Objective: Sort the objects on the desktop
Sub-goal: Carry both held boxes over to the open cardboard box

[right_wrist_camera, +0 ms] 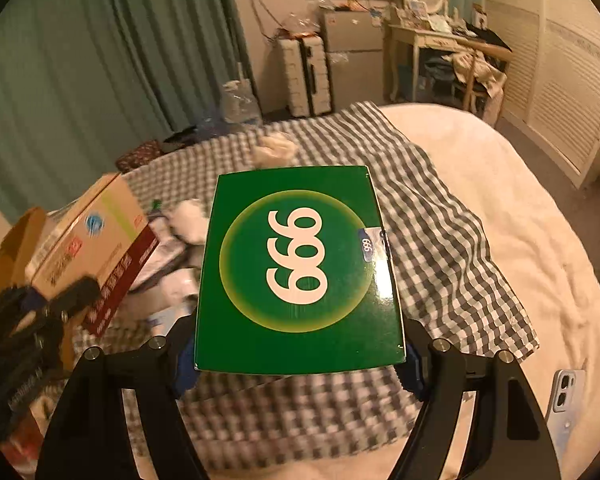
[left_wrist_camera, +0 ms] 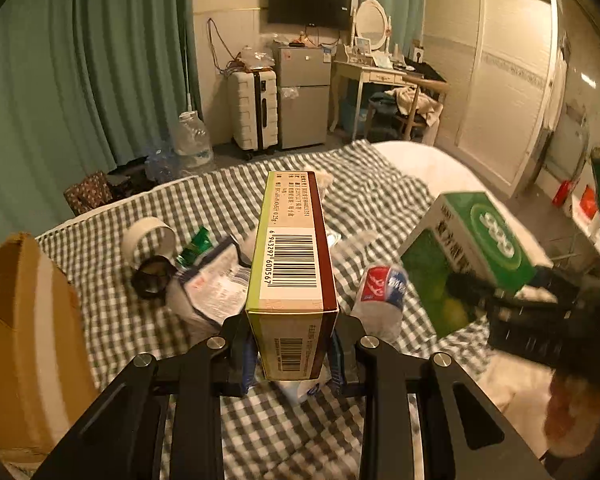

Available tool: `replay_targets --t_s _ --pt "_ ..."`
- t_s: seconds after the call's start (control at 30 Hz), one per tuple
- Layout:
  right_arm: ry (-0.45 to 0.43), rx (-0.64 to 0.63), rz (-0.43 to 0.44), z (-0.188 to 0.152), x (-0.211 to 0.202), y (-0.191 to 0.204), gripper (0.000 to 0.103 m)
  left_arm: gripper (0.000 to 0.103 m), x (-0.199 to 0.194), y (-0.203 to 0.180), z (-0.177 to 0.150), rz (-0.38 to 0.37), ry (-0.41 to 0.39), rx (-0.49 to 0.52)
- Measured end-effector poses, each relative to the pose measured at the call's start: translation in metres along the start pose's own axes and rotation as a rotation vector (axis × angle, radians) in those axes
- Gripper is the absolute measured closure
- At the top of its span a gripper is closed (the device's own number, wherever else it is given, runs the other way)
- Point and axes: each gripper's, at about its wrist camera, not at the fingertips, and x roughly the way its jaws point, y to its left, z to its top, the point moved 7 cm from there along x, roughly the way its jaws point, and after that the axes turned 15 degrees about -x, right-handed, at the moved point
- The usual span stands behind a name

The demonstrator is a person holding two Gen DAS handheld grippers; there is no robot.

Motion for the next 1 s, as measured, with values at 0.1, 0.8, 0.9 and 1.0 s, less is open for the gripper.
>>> replay_targets --t_s 0.1,0.8,0.9,1.0 --pt "-0.024 -0.022 0.021 0.009 -0.024 0.020 0.027 0.074 -0.031 0.006 0.021 0.003 -0.008 0.009" --pt "-0.190 -0.232 0.160 0.102 -0.138 0.205 0.026 0.074 -0.170 0.195 0.061 0.147 -0.055 -0.197" --pt "-0.173 -0.273 0.218 0.108 -0.129 0.245 0.026 0.074 -0.172 0.235 0.048 0.171 -0.050 -0.248" --pt "-0.150 -0.317 0.253 0.108 -0.117 0.287 0.026 0.074 -0.172 0.271 0.035 0.177 -0.049 -0.290"
